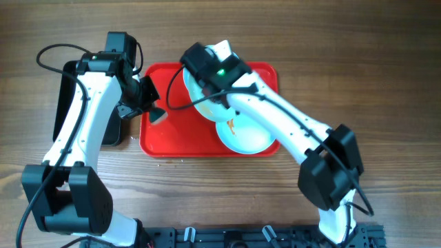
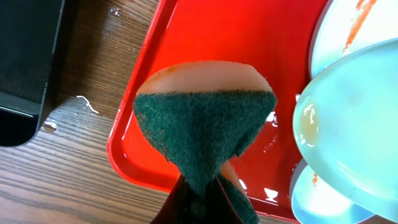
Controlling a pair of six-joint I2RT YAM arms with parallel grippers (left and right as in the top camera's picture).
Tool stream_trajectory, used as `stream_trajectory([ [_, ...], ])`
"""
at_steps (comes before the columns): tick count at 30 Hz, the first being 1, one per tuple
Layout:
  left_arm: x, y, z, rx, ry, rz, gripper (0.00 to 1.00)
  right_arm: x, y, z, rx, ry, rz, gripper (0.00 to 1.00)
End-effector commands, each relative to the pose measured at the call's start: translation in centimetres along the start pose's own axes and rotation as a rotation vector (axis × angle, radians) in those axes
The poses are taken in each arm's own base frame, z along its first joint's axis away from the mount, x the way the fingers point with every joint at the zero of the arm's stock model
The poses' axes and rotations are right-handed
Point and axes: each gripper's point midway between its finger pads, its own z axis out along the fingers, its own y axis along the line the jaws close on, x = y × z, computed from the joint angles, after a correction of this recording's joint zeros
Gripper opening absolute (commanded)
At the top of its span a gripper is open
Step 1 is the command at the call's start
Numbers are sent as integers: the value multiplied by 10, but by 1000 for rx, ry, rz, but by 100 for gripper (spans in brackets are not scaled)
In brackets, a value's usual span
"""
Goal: Clean dirty plates on tray and stack at the side
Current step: 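Lift the top plate with the right gripper and carry it right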
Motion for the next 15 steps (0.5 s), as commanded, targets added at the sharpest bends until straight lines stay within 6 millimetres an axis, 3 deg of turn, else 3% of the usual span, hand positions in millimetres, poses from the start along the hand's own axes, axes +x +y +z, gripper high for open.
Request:
stream_trajectory([
  [1,-6,2,-2,-11,-19,16,4,-20,-13,-36,156,-139,-26,4],
  [5,-7,5,3,-32,-11,13,4,-24,-11,-54,240,-201,-59,4],
  [13,-10,11,11,-51,6,-2,4,-25,-9,-61,261,-223,-69,4],
  [15,-10,11,11,-51,5,-1,4,-26,-7,-70,296,-254,-83,4],
])
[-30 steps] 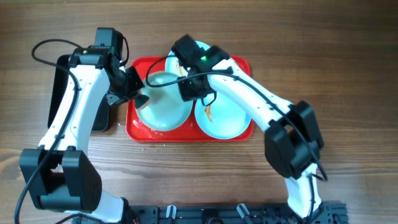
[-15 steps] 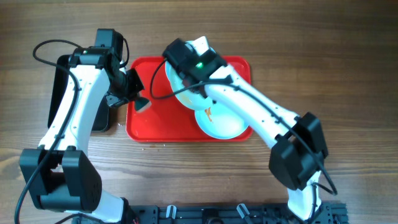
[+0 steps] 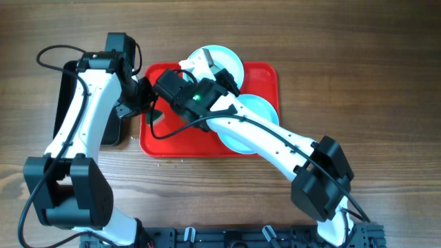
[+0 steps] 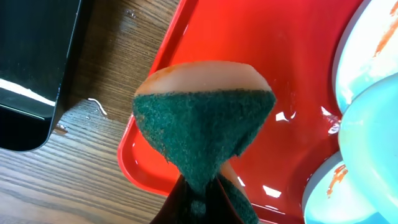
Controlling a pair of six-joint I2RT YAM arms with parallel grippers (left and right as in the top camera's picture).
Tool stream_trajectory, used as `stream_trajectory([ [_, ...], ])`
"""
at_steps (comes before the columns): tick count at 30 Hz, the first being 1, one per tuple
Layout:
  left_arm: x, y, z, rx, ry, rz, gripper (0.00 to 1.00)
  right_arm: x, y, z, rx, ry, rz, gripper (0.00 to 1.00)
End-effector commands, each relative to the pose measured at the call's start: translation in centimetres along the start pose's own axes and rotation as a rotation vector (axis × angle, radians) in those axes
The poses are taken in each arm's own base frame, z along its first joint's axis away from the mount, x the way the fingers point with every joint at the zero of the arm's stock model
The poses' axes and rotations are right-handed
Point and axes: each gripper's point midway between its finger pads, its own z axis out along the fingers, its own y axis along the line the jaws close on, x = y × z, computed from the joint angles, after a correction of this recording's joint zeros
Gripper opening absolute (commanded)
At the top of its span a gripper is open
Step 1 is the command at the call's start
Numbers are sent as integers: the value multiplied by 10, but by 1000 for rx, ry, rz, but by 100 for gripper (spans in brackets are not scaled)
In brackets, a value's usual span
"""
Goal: Clean dirty plates on tray and stack at the side
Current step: 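Lift the top plate with the right gripper and carry it right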
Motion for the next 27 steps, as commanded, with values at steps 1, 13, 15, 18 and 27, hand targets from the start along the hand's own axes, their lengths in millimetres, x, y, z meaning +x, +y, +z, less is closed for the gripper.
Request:
stream_trajectory([
  [1,-6,2,0,-10,-12,15,4,-17,-19,-28,94,-97,16,4],
  [13,-7,1,0,-7,-18,16,4,-27,-8,-72,173,-217,-67,4],
  [15,-7,1,0,-7,-17,16,4,-21,3,-70,106,-194,-60,4],
  [18,-5,2,2,-9,-12,16,4,-15,12,-64,44,-157,-61,4],
  [27,-3,3,5,-14,-4,15,4,-13,5,-55,-3,-119,-44,4],
])
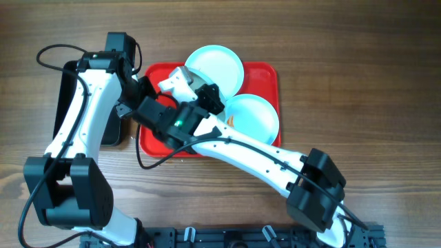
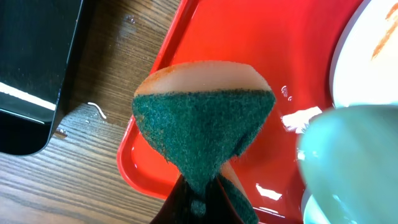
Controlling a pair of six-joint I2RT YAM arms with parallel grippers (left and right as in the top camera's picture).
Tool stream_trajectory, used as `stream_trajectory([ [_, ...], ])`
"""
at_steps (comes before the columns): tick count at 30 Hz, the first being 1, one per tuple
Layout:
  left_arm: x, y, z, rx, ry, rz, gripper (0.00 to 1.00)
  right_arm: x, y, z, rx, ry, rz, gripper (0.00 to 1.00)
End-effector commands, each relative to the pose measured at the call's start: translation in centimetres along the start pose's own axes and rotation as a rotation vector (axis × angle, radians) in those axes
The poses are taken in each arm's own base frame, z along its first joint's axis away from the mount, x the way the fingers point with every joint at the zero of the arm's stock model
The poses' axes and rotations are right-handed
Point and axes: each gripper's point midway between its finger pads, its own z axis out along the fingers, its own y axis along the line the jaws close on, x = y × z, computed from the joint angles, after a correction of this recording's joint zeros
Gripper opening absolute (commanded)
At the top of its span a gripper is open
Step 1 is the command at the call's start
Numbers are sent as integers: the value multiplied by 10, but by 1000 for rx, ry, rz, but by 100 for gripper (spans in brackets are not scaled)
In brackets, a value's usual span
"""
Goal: Clean dirty plates on tray and stack at the side
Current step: 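Lift the top plate with the right gripper and carry it right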
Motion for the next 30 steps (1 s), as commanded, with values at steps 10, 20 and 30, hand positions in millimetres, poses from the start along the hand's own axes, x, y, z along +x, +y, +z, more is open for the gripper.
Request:
stream_trajectory([
  [10,-2,3,5,-10,-1,15,4,-6,-25,-14,-104,-2,30,4],
  [20,3,-9,5,24,13,41,4,30,-50,56,-537,320,507,4],
  [30,10,-37,7,54,-13,119,4,199,-188,199,-857,537,1159,4],
])
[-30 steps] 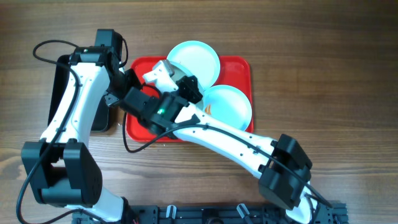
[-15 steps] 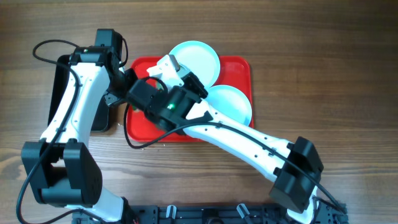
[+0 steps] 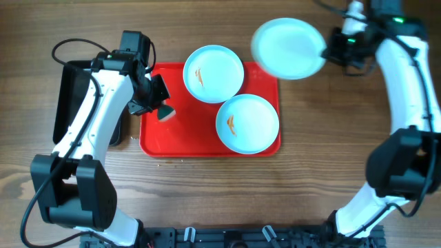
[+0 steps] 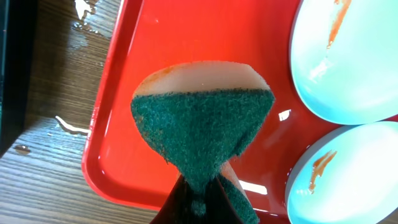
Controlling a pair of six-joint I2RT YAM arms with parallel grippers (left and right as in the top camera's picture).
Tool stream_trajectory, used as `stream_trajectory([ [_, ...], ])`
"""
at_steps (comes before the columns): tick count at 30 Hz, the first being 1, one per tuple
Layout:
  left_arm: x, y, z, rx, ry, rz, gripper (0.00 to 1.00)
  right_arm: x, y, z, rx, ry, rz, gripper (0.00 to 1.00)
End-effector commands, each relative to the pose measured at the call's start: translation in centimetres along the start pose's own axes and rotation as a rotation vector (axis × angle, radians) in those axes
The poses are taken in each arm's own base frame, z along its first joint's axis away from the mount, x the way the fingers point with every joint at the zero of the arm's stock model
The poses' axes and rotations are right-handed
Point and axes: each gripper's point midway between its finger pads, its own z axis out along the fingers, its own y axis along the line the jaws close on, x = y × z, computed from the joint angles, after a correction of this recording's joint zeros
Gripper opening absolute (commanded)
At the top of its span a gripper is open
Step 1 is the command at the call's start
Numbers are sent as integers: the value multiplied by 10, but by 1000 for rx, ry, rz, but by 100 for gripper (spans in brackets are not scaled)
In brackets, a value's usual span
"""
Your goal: Clean dirty plates on tray and stack at the side
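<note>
A red tray [image 3: 155, 141] holds two light blue plates, each smeared with orange: one at the back [image 3: 213, 74], one at the front right [image 3: 248, 124]. Both show in the left wrist view, the back plate [image 4: 348, 62] and the front plate [image 4: 354, 180]. My left gripper [image 3: 158, 102] is shut on a green sponge with an orange back [image 4: 202, 124], held over the tray's left part [image 4: 124, 143]. My right gripper [image 3: 334, 48] is shut on the rim of a third plate [image 3: 288, 48], which looks clean, over the table beyond the tray's back right corner.
A black bin [image 3: 69, 96] lies left of the tray, beside my left arm. Water drops [image 4: 81, 9] sit on the wood by the tray's left edge. Bare wooden table stretches right of the tray.
My right arm was stretched across the tray with its plate close to the sponge; it now holds the plate far off at the back right. The left gripper and sponge stand slightly further over the tray.
My right gripper held a plate tilted over the tray, close to the sponge in my left gripper. At the two later moments the plate was further left, beside the sponge. Now it is off the tray at the back right, with two smeared plates uncovered.
</note>
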Motion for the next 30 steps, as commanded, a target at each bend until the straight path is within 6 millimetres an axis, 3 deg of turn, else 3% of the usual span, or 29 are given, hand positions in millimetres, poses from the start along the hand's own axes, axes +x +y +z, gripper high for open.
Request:
stream_trajectory([
  [1,3,-5,5,8,13,33,4,18,-48,11,-47,33,108,4],
  [4,3,-4,5,7,15,32,4,33,-93,38,-4,13,241,4],
  [6,4,-4,5,5,20,32,4,41,-105,46,36,19,251,4],
  [7,4,-4,5,5,19,32,4,42,-107,46,48,20,260,20],
  [8,4,-4,5,5,19,32,4,43,-107,45,50,27,266,48],
  [9,4,-4,5,5,19,32,4,48,-106,44,53,46,284,55],
  [11,4,-4,5,5,19,32,4,49,-100,35,52,61,285,54],
  [13,4,-4,5,5,18,33,4,40,-77,16,-6,33,221,54],
  [14,3,-4,5,7,14,33,4,33,-40,-2,-125,5,114,54],
  [16,0,-6,5,15,1,34,4,32,13,-16,-237,-29,-16,55],
  [17,-1,-7,5,20,-1,34,4,36,54,-11,-265,-46,-134,55],
  [19,0,-7,5,19,0,34,4,51,103,14,-257,-33,-237,56],
  [20,0,-7,5,17,3,34,4,68,142,40,-242,-28,-314,57],
  [21,2,-6,5,13,9,34,4,76,163,62,-183,-58,-373,58],
  [24,8,-2,4,-2,36,31,4,80,164,102,72,-170,-351,63],
  [30,9,-2,4,-4,39,30,4,95,153,163,94,-95,-390,64],
])
